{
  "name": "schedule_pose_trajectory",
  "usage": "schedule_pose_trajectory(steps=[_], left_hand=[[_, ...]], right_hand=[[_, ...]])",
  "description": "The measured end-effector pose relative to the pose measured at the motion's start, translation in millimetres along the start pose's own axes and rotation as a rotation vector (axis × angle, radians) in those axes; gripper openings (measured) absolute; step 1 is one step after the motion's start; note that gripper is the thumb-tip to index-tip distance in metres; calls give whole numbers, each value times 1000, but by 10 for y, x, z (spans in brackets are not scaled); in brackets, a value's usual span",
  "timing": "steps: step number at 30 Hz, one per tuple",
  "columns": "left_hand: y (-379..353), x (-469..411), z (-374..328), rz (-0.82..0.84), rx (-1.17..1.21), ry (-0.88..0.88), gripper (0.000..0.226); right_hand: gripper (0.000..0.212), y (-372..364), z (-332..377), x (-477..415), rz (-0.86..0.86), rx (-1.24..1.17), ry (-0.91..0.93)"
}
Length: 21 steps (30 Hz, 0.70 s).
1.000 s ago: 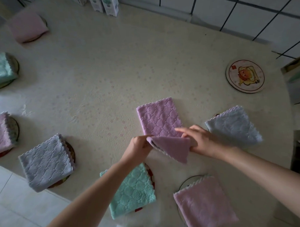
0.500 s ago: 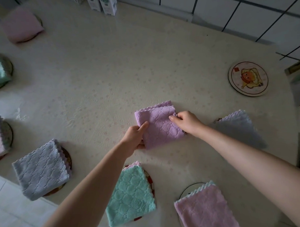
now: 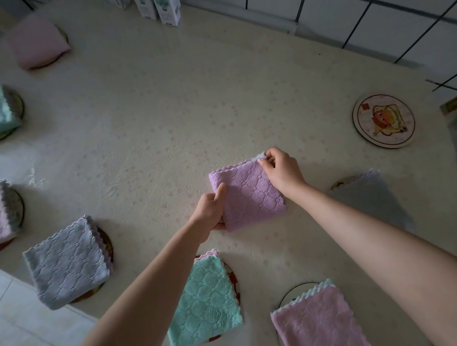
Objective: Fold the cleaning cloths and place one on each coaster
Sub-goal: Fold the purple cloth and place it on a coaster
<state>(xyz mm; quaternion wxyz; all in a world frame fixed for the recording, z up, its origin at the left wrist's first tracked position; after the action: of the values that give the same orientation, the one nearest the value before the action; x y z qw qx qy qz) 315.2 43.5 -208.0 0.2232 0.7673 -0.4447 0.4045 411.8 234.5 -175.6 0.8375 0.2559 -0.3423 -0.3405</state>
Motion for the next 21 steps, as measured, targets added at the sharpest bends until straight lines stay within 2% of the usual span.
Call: schedule_pose_trajectory(steps=[4,11,13,16,18,21], left_hand=[[36,19,-24,-42,-8,-42,55],[325,67,-398,-297,-161,-323,22],[403,71,-451,-383,-279,-356,18],[484,144,-519,-566,-590,-371,17],[387,283,-644,-647,-798,-554,19],[-65,404,-652,-500,-1153,-988,33]], right_hand=[[19,-40,81,13,-35,184,26],[24,-78,157,38,-43,368,77],[26,-89,177,34,-51,409,78],[29,-73,198,42,-75,491,71],[31,-14,207,99,-126,516,74],[40,7,230,324,-226,573,146]])
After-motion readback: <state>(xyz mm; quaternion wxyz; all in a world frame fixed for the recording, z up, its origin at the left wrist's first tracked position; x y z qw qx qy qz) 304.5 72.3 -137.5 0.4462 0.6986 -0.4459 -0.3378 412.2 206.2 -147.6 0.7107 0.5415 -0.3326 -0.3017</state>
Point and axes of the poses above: each hand's wrist, its own x-axis away from the middle knuckle, its own y-axis out of the back of the hand, z = x × y, the point moved 8 cm from there along -x, towards the middle knuckle, and after that the axes turned 7 degrees about z, right-handed, at the moved point
